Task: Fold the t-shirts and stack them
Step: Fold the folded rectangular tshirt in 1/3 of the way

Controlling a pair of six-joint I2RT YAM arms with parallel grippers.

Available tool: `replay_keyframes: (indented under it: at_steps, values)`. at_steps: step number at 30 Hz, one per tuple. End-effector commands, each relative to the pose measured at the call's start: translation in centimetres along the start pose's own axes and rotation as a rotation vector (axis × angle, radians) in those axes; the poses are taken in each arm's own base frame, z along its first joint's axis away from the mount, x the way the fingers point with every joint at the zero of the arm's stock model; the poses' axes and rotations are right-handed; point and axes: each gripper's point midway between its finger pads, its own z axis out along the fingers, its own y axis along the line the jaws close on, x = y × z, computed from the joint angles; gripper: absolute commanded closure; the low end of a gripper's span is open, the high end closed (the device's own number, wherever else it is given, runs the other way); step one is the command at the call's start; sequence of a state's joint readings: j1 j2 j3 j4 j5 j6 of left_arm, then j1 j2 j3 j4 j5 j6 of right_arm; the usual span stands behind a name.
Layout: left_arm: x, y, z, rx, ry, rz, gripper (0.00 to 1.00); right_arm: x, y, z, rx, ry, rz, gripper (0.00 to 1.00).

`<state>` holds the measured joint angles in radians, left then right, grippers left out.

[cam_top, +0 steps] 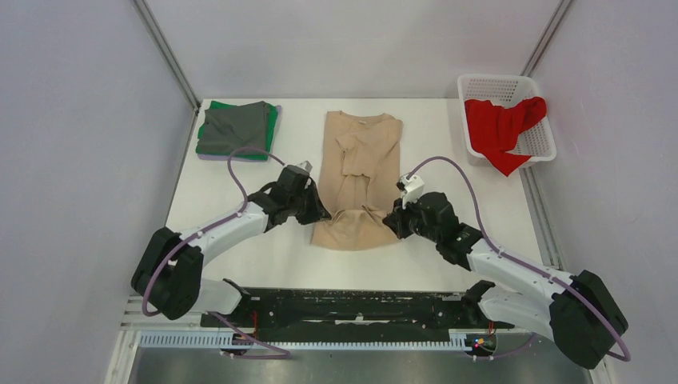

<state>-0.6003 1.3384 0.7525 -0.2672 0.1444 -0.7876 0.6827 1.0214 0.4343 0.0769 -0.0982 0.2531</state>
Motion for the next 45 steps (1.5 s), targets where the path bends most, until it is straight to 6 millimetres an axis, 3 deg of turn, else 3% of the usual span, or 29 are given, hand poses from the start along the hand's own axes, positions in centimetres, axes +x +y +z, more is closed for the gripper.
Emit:
replay_keyframes:
  at_steps: [1,12,16,28,34,39,42,43,44,45]
  values:
    - [-4.6,-2.8,0.3,0.083,-0.105,0.061,0.98,-6.0,-0.8,0.8,0.009,-0.165,-0.041,1.00]
    - [-12.1,-2.7,2.9,-0.018,-0.244,0.066,0.98,-9.9,-6.0,3.0,0.159,-0.235,-0.009,1.00]
    - [-13.9,-2.2,3.9,-0.052,-0.260,0.063,0.98,-11.0,-7.5,3.7,0.185,-0.263,-0.002,1.00]
    - [-16.3,-0.3,6.9,-0.112,-0.248,0.035,0.97,-11.0,-11.0,6.9,0.186,-0.245,0.037,1.00]
    - [-16.9,0.5,8.3,-0.136,-0.229,0.031,0.92,-10.1,-12.2,8.4,0.176,-0.219,0.062,0.99]
    - [-17.6,0.8,9.0,-0.124,-0.230,0.023,0.66,-9.6,-13.4,10.0,0.135,-0.201,0.092,0.84]
    - [-18.6,-0.1,8.7,-0.081,-0.232,0.023,0.46,-10.4,-14.7,10.4,0.160,-0.220,0.104,0.49]
    - [-19.0,-0.5,8.3,-0.066,-0.241,0.023,0.36,-10.9,-15.0,10.3,0.172,-0.233,0.105,0.42]
    - [-19.3,-0.8,7.8,-0.056,-0.254,0.026,0.23,-11.3,-15.2,10.2,0.179,-0.243,0.105,0.34]
    - [-19.7,-1.2,7.2,-0.044,-0.272,0.030,0.03,-11.8,-15.3,10.0,0.186,-0.255,0.100,0.20]
